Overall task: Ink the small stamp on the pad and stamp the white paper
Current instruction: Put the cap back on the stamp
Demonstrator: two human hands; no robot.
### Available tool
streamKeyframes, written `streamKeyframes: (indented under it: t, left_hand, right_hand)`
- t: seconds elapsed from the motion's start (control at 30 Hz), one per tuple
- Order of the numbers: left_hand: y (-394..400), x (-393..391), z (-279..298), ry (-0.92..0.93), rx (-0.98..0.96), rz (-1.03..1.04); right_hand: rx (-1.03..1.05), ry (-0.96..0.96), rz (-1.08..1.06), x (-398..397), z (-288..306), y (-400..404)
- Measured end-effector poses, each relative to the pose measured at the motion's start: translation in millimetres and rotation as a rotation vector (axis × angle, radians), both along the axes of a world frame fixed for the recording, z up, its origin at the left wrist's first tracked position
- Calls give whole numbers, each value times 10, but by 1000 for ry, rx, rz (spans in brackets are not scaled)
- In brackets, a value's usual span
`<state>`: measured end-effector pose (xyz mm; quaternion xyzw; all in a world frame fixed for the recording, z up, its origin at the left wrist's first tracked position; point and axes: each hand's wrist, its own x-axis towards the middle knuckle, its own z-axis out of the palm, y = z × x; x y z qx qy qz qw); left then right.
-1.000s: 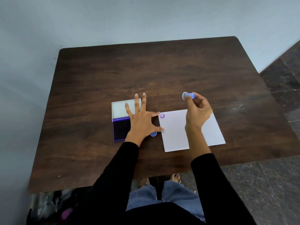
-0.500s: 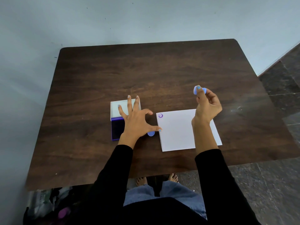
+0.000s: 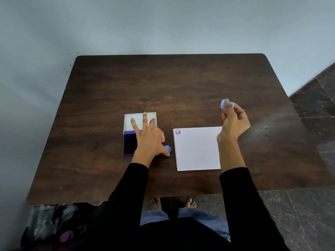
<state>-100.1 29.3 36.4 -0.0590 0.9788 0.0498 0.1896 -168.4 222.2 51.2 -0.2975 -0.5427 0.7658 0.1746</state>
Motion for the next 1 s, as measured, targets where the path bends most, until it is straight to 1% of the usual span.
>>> streamKeyframes:
  t: [0.2,0.27,0.33,0.4,0.47,0.57,0.63,0.7,0.8,0.83,0.9,1.0]
  left_hand:
    - [33,-7,-37,16,36,22]
    - [34,-27,-3,51,77,56]
    - [22,-40,28,127,146,107]
    - [-4,-46,43,214,318,211]
    - [-21,-42,66,302,560,372]
    - [-35,-52,124,450,895,650]
    - [-40,-88,176,484,1151,859]
    - [-24,-136,232,475,1375,1017]
    - [21,-149,303,493,1603,1110]
    - [34,-141,310,501,1635,1119]
    - [41,-117,307,512,1628,1132]
    - [31,-85,291,548,1511,1079]
  right_hand:
    - [-4,-20,21,-77,11,30]
    - [-15,-25,30,-98,42,14]
    - [-39,-24,52,-123,76,-16]
    - [-67,-15,85,-145,109,-71]
    - [-103,-6,140,-163,141,-150]
    - [-185,-9,318,-167,181,-319]
    - [-241,-29,484,-147,188,-453]
    - [-276,-45,647,-101,175,-589]
    - [-238,-73,785,-3,148,-790]
    - [-207,-83,804,24,136,-842]
    - [-154,-96,826,61,124,-910]
    - [-116,-108,839,73,127,-928]
